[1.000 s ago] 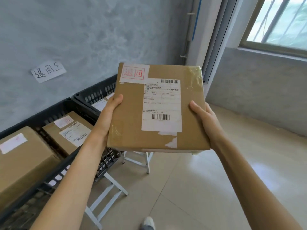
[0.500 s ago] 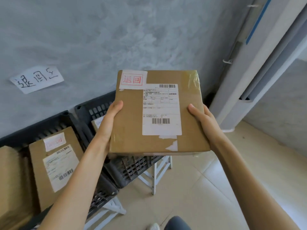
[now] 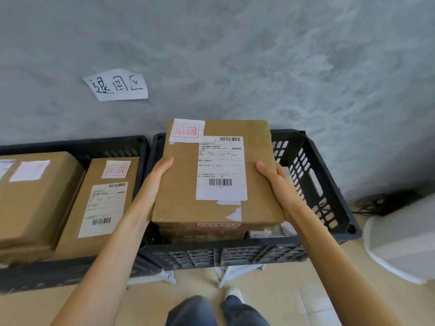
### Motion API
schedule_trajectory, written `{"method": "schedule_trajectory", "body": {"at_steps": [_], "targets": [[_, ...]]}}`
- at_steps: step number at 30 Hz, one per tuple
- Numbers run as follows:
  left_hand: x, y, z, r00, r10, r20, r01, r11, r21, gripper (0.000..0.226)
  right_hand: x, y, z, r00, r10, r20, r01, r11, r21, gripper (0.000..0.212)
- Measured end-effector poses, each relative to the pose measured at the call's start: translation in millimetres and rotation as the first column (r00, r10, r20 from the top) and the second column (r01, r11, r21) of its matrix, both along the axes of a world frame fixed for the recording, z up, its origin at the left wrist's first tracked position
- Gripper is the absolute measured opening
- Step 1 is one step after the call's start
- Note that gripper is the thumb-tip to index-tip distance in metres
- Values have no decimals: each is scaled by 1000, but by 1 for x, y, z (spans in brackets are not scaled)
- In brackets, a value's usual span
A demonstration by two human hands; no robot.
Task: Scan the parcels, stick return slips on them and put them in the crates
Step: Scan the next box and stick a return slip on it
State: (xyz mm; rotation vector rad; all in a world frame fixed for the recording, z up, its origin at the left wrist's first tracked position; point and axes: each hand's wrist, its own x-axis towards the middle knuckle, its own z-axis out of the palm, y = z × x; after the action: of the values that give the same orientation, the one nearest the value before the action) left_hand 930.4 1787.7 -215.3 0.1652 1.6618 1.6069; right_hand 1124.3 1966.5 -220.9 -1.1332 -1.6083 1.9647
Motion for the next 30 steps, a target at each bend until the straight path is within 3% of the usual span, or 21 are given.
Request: {"method": "schedule_trajectory", "body": {"at_steps": [8,15,25,30], "targets": [[-7,10,-12,999,37,8,-36,990,-139,20,-22,20,-37,997,59,59,-54,995,-81,53],[-24,16,-35,992,101,71,-74,948,-308,20,-36,24,-69,991,88,104,-82,995,-60,59],[-39,29,-53,986,127,111,-76,921,-383,24,-56,31,-88,985,87,146,-76,994,-80,62],[-50,37,-57,997,35,-64,-56,932,-357,40,-66,34,-84,982,84,168,-73,995,-72,49]]}}
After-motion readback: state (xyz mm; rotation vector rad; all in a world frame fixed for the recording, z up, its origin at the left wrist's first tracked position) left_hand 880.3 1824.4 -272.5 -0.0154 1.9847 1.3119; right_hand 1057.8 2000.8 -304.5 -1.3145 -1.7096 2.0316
